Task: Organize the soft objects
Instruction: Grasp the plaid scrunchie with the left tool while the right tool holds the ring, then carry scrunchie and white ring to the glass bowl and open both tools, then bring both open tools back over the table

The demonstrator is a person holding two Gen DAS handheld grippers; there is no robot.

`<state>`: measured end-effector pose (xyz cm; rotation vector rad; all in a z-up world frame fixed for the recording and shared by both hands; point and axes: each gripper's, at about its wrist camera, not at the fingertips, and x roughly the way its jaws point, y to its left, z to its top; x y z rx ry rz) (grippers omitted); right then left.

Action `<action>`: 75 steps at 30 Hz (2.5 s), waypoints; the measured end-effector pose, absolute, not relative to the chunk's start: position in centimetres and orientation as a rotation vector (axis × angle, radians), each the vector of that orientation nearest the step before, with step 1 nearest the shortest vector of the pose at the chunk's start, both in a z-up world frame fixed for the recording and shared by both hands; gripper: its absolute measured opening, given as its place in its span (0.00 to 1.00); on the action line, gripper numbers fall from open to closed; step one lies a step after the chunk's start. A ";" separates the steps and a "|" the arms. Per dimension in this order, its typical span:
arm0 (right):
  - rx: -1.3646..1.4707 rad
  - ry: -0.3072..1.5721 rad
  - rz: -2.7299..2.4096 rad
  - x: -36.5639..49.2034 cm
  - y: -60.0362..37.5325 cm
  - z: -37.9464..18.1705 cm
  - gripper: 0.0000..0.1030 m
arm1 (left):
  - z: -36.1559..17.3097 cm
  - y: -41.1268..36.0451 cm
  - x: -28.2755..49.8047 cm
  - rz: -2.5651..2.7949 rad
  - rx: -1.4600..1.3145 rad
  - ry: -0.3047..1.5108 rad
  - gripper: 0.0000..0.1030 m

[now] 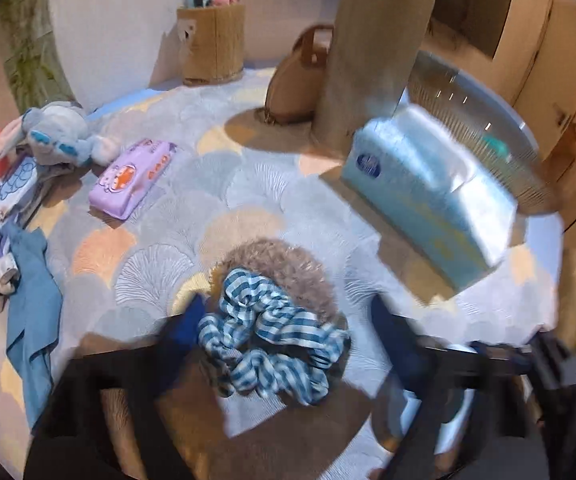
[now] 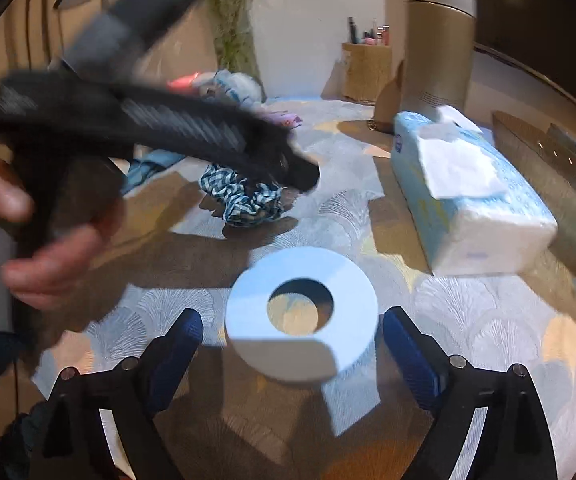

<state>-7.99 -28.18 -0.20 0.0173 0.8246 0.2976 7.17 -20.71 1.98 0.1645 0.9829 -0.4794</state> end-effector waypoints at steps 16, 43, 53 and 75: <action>0.031 0.713 0.265 -7.1 -28.3 2.3 0.63 | 7.6 -18.7 5.4 -0.535 0.023 0.813 0.39; 0.534 0.611 -0.219 -3.5 -56.4 10.8 0.64 | 13.0 -42.6 8.2 -0.767 0.187 0.727 0.44; 0.620 0.670 -0.160 -2.9 -58.1 8.9 0.71 | 12.8 -39.9 7.3 -0.782 0.155 0.763 0.78; 0.264 0.688 0.224 -3.6 -32.9 12.4 0.86 | 9.9 -2.7 0.1 -0.149 -0.070 0.703 0.78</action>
